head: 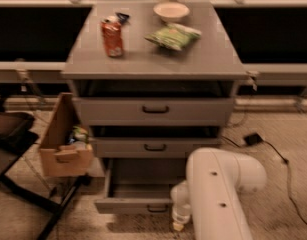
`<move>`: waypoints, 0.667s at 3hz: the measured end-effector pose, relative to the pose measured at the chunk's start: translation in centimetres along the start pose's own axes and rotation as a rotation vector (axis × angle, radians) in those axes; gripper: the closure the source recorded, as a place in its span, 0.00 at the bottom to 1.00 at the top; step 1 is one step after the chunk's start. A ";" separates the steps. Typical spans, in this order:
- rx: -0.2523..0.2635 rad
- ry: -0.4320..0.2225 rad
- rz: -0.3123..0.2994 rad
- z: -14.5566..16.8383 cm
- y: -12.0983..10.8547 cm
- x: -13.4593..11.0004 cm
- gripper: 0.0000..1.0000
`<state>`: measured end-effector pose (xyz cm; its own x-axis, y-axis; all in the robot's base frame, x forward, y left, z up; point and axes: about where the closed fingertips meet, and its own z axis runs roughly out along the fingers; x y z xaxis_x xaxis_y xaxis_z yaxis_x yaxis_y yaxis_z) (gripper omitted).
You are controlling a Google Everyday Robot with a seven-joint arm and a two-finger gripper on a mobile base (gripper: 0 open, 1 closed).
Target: Close bottom drawer
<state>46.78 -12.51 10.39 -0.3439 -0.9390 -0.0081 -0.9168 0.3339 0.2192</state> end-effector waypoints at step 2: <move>0.056 -0.014 -0.064 -0.4 -4.2 -0.8 1.00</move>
Offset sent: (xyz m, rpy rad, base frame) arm 0.2131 -0.0213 0.0190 -0.0006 -0.3226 0.2896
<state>51.01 -13.20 9.85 -0.2865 -0.9575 -0.0337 -0.9467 0.2775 0.1633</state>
